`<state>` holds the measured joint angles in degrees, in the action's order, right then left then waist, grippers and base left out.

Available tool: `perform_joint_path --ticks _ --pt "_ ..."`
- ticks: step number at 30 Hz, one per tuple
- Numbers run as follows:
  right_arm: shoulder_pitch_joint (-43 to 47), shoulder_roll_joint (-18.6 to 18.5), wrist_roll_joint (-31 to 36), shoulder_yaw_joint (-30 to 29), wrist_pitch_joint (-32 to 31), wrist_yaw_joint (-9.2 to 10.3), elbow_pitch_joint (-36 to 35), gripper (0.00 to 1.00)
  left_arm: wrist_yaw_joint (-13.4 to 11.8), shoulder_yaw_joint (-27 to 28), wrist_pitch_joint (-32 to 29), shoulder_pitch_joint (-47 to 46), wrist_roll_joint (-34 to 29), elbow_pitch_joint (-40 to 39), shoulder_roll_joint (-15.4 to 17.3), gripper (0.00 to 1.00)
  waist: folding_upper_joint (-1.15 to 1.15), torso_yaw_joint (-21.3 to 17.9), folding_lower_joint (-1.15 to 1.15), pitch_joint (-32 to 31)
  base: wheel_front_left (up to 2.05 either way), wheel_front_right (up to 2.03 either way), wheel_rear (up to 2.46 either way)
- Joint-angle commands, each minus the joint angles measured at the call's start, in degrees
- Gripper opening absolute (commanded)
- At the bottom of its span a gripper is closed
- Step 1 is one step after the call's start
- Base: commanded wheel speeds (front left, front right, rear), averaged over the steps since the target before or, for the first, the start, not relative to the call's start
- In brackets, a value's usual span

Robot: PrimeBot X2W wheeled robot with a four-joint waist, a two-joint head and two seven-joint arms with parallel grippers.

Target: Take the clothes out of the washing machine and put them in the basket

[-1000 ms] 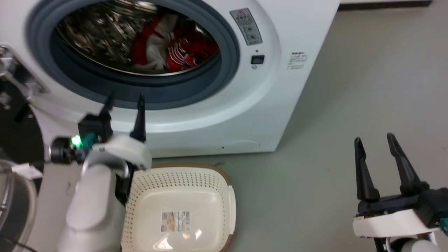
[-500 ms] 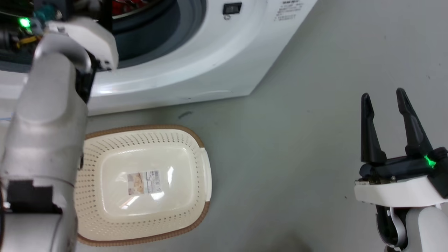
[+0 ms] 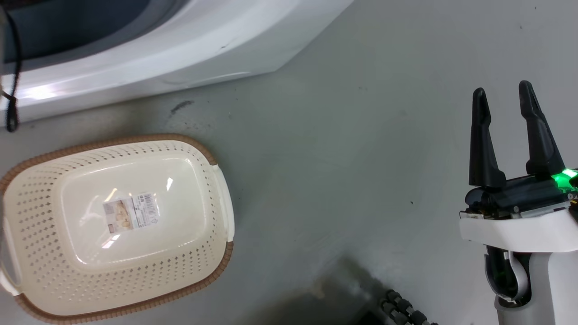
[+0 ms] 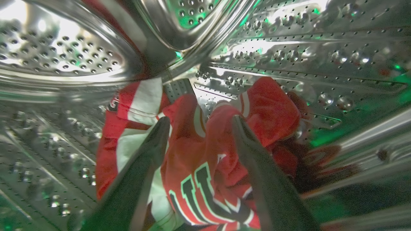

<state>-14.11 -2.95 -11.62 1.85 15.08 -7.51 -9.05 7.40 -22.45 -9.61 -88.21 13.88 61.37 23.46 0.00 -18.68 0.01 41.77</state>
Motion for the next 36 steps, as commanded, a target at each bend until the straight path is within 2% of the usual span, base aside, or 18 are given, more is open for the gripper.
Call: perform_joint_path --ticks 1,9,16,22,23,24,29,36 --pt "-1.12 0.13 -0.29 0.18 0.14 0.04 -0.45 1.00 -0.02 -1.38 -2.90 -1.87 2.12 -0.06 1.04 1.00 0.00 -1.23 -0.01 2.24 0.00 0.00 0.00" --pt "-2.47 0.10 -1.44 0.18 0.14 0.04 -0.89 1.00 -0.01 -9.24 -15.88 -6.67 9.82 -1.96 4.81 1.00 0.00 -1.85 -0.01 5.15 0.00 0.00 0.00" --pt "-3.31 0.10 -2.09 0.27 0.14 0.04 -0.91 1.00 -0.01 -14.45 -19.89 -7.32 14.19 -2.60 7.27 1.00 0.00 -2.27 -0.01 6.46 0.00 0.00 0.00" --pt "-3.07 0.10 -2.22 0.50 0.14 0.04 -1.02 1.00 -0.01 -16.65 -20.28 -7.22 16.94 -2.02 8.23 1.00 0.00 -2.57 -0.01 6.59 0.00 0.00 0.00" --pt "-3.10 0.10 -2.13 0.51 0.14 0.04 -1.03 1.00 -0.01 -16.97 -20.36 -7.13 17.45 -1.90 8.16 0.44 0.00 -2.53 -0.01 6.57 0.00 0.00 0.00" --pt "-3.13 0.10 -2.05 0.49 0.14 0.04 -1.03 1.00 -0.01 -17.18 -20.34 -7.15 17.99 -1.84 8.13 0.00 0.00 -2.48 -0.01 6.53 0.00 0.00 0.00" --pt "-3.49 0.10 -1.62 0.39 0.14 0.04 -1.22 1.00 -0.01 -18.42 -18.35 -7.47 19.37 -1.69 8.58 0.00 0.00 -2.01 -0.01 6.20 0.00 0.00 0.00" --pt "-2.04 0.10 0.45 0.36 0.14 0.04 -0.80 1.00 0.00 -18.27 -8.96 -3.37 22.20 0.05 6.96 0.00 0.00 0.00 -0.01 1.77 0.00 0.00 0.00"
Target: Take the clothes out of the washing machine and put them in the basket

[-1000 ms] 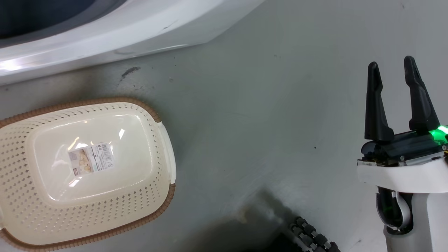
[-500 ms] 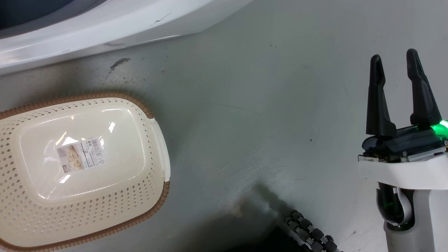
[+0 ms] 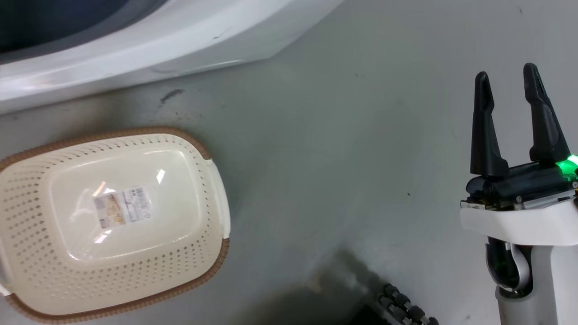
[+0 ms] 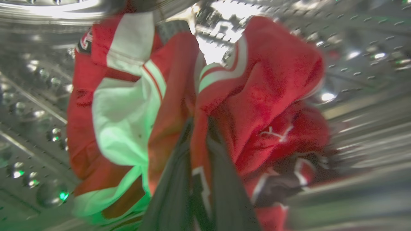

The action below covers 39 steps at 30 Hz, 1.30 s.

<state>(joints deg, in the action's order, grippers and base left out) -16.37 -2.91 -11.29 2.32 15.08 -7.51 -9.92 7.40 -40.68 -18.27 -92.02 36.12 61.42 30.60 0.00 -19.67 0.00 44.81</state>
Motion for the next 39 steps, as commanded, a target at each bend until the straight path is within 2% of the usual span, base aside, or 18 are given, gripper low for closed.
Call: perform_joint_path --ticks 1,4,14,20,27,39 --pt "0.49 0.06 0.63 -0.18 0.14 0.04 0.06 1.00 0.00 0.18 1.64 1.13 0.40 0.28 -0.54 0.00 0.00 1.56 0.00 -2.13 0.00 0.00 0.00" --pt "1.16 0.06 2.46 -0.20 0.14 0.04 0.14 1.00 0.00 0.94 7.02 4.48 2.03 1.29 -2.25 0.00 0.00 3.43 0.00 -5.01 0.00 0.00 0.00" --pt "4.44 0.03 6.25 0.05 0.14 0.05 1.52 1.00 0.00 -1.64 23.65 18.09 3.85 1.41 -8.93 0.00 0.00 9.37 0.00 -15.51 0.00 0.00 0.00" --pt "7.88 0.01 8.30 0.41 0.14 0.04 2.23 1.00 0.00 -2.05 31.19 24.93 4.58 0.33 -10.66 0.00 0.00 12.22 0.00 -21.48 0.00 0.00 0.00" --pt "11.66 0.02 9.20 0.97 0.14 0.04 3.34 1.00 -1.63 -1.15 33.47 32.98 3.77 -4.97 -11.20 0.00 0.00 14.97 0.00 -28.07 0.00 0.00 0.00" --pt "18.05 0.03 9.71 1.49 0.14 0.04 4.62 1.00 -8.11 3.75 33.53 51.11 0.36 -30.07 -7.57 0.00 0.00 17.84 0.00 -37.79 0.00 0.00 0.00"
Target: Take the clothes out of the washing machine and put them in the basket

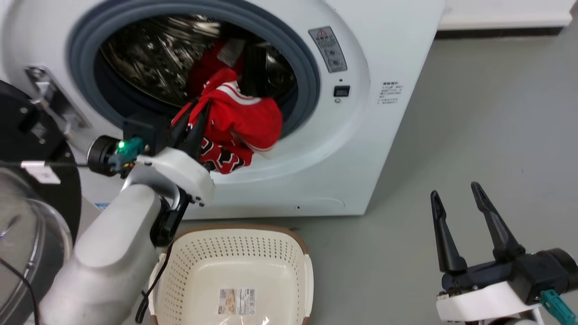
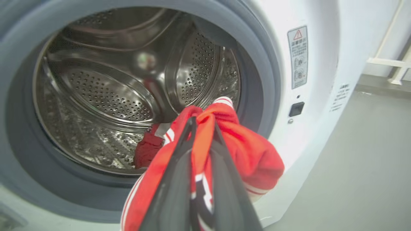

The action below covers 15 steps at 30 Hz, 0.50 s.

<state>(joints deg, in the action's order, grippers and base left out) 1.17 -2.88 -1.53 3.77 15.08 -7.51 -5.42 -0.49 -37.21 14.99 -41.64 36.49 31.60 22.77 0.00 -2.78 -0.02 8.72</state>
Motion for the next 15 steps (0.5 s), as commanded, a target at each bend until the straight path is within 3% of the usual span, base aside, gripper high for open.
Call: perform_joint_path --ticks 1,15 --pt "1.00 0.01 0.01 0.02 0.14 0.04 0.22 1.00 -0.77 0.42 0.28 1.94 -0.12 -2.44 0.74 0.00 0.00 1.10 0.02 -2.30 0.00 0.00 0.00" --pt "5.07 0.01 0.20 -0.44 0.14 0.04 0.87 1.00 -9.00 0.05 -4.31 14.38 -2.02 -30.24 9.13 0.00 0.00 2.98 0.02 -6.63 0.00 0.00 0.00"
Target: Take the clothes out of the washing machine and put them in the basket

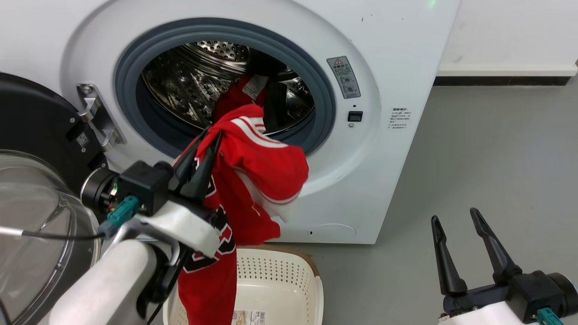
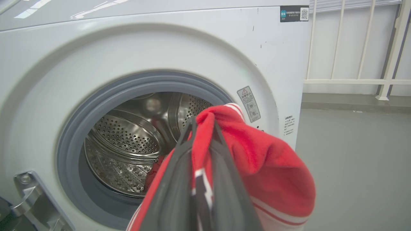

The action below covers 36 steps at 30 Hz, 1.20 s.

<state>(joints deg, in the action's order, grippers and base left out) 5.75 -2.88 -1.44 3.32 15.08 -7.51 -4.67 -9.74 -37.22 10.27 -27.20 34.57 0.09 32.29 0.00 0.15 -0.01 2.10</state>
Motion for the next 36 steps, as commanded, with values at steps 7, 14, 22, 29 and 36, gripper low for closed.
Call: perform_joint_path --ticks 7,14,22,29,36 --pt "0.57 0.01 -0.26 0.01 0.14 0.04 0.03 1.00 -2.92 -0.61 -2.90 4.92 -0.99 -8.39 3.59 0.00 0.00 0.31 0.01 -0.14 0.00 0.00 0.00" --pt "-0.75 0.01 -0.43 0.25 0.14 0.04 -0.08 1.00 -3.45 -1.85 -4.33 7.41 -0.82 -10.68 4.82 0.00 0.00 -0.16 0.01 1.73 0.00 0.00 0.00" --pt "-4.01 0.01 -0.26 0.00 0.14 0.04 -0.80 1.00 -0.82 -4.86 -3.70 9.39 -0.40 -4.00 4.15 0.00 0.00 -2.60 0.01 7.74 0.00 0.00 0.00" --pt "-8.55 0.02 -0.11 -0.64 0.14 0.04 -2.00 1.00 3.31 -5.97 -0.26 7.00 0.85 9.43 0.97 0.00 0.00 -4.98 0.01 15.96 0.00 0.00 0.00" --pt "-14.06 0.04 -0.88 -1.41 0.14 0.05 -3.68 1.00 8.12 -6.95 1.97 0.26 0.27 27.41 -3.26 0.00 0.00 -7.88 0.01 26.08 0.00 0.00 0.00"
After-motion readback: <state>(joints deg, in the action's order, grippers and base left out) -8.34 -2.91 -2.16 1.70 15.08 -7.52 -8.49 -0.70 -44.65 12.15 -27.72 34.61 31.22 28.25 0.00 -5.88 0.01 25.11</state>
